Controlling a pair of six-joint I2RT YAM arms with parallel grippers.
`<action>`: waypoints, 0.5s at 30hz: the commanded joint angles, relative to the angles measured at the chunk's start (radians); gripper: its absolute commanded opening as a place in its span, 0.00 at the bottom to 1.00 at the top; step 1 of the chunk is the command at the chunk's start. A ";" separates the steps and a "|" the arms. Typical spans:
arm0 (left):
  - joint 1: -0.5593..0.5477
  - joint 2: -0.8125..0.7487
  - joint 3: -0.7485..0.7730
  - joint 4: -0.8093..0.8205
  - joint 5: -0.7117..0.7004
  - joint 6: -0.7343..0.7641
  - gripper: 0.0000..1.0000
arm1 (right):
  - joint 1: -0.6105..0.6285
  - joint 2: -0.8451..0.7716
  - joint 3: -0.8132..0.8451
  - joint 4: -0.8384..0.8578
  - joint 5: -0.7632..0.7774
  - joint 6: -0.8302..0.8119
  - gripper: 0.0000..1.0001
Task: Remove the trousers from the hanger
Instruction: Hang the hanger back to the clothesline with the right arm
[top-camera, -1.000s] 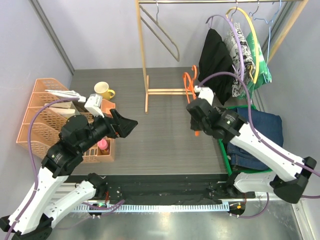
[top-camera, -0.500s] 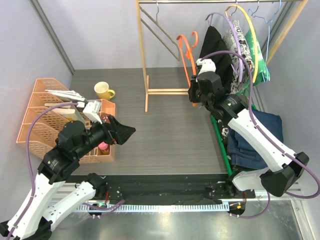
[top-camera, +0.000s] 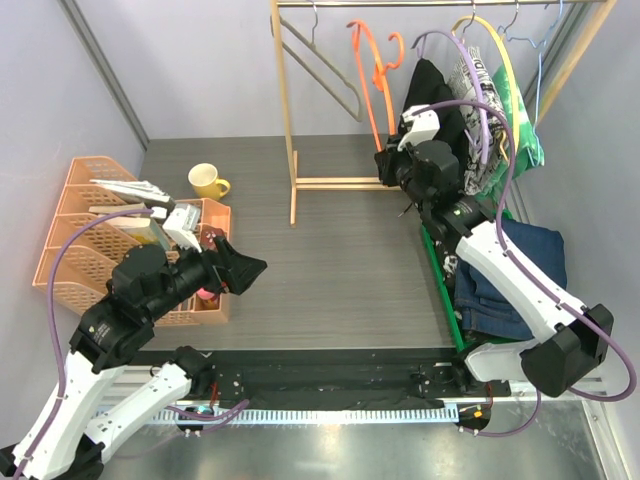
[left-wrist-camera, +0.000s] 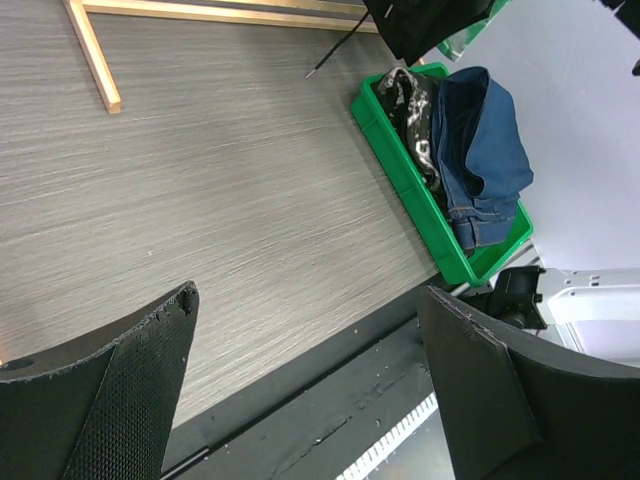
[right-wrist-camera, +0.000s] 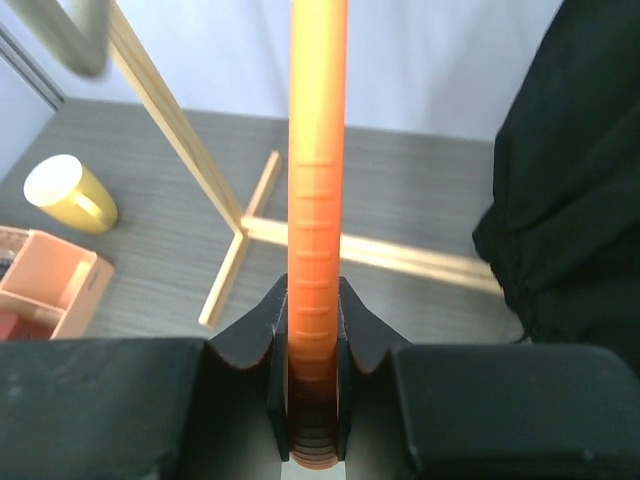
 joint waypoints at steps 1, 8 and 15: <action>-0.001 0.013 0.029 0.004 0.015 0.003 0.89 | -0.010 0.000 0.020 0.244 -0.036 -0.060 0.01; -0.001 0.023 0.031 0.006 0.024 -0.009 0.89 | -0.050 0.089 0.106 0.285 -0.113 -0.048 0.01; -0.001 0.028 0.031 0.006 0.019 -0.014 0.89 | -0.091 0.132 0.106 0.364 -0.186 -0.001 0.01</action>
